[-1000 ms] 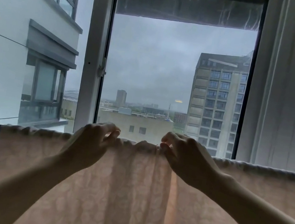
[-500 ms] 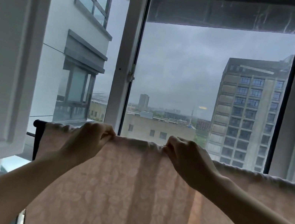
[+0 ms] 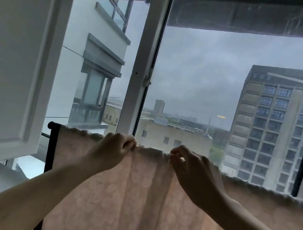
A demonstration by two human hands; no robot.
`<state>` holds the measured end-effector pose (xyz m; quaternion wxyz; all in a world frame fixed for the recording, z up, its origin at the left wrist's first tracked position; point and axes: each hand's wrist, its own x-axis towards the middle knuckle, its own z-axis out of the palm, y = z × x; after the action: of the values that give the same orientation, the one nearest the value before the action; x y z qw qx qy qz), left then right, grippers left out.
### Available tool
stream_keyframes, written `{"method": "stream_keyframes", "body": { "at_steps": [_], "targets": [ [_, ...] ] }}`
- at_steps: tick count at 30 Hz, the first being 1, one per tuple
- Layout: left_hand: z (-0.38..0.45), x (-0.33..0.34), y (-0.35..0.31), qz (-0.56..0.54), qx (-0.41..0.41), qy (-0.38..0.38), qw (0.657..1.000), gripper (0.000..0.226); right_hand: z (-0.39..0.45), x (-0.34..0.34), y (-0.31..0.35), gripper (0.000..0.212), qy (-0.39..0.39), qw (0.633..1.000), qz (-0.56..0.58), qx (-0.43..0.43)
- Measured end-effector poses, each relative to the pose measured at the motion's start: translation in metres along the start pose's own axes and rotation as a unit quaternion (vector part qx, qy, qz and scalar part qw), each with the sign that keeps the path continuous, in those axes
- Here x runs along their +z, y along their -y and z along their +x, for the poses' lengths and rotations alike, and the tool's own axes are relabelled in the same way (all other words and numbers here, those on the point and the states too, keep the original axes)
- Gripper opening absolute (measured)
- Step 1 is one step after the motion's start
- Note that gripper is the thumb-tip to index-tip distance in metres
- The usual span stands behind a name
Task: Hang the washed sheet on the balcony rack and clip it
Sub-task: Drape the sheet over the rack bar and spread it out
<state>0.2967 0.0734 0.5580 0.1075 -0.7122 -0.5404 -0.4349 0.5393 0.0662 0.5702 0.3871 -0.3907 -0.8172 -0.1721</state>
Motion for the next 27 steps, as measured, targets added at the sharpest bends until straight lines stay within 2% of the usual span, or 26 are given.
{"method": "stream_keyframes", "body": {
  "at_steps": [2, 7, 12, 14, 22, 27],
  "targets": [
    [0.006, -0.006, -0.001, 0.0, -0.005, 0.023, 1.0, 0.021, 0.004, 0.002, 0.005, 0.032, 0.005, 1.0, 0.007, -0.004],
    [0.011, -0.019, 0.006, 0.013, 0.001, 0.081, 0.997, 0.022, 0.017, 0.013, 0.014, 0.025, 0.019, 0.999, -0.015, -0.036],
    [0.002, -0.034, 0.044, 0.036, -0.015, 0.049, 0.998, 0.027, 0.032, 0.025, 0.029, 0.029, 0.025, 0.999, 0.005, -0.048],
    [-0.003, -0.042, 0.061, 0.047, -0.02, 0.034, 0.998, 0.028, 0.038, 0.031, 0.038, 0.023, 0.032, 0.998, -0.018, -0.057],
    [-0.013, -0.079, 0.125, 0.077, 0.011, 0.037, 0.996, 0.025, 0.063, 0.064, 0.083, 0.025, 0.037, 0.993, -0.084, -0.079],
    [-0.023, -0.099, 0.166, 0.079, 0.011, 0.018, 0.997, 0.026, 0.072, 0.078, 0.096, 0.021, 0.038, 0.997, -0.069, -0.021]
  ]
}}
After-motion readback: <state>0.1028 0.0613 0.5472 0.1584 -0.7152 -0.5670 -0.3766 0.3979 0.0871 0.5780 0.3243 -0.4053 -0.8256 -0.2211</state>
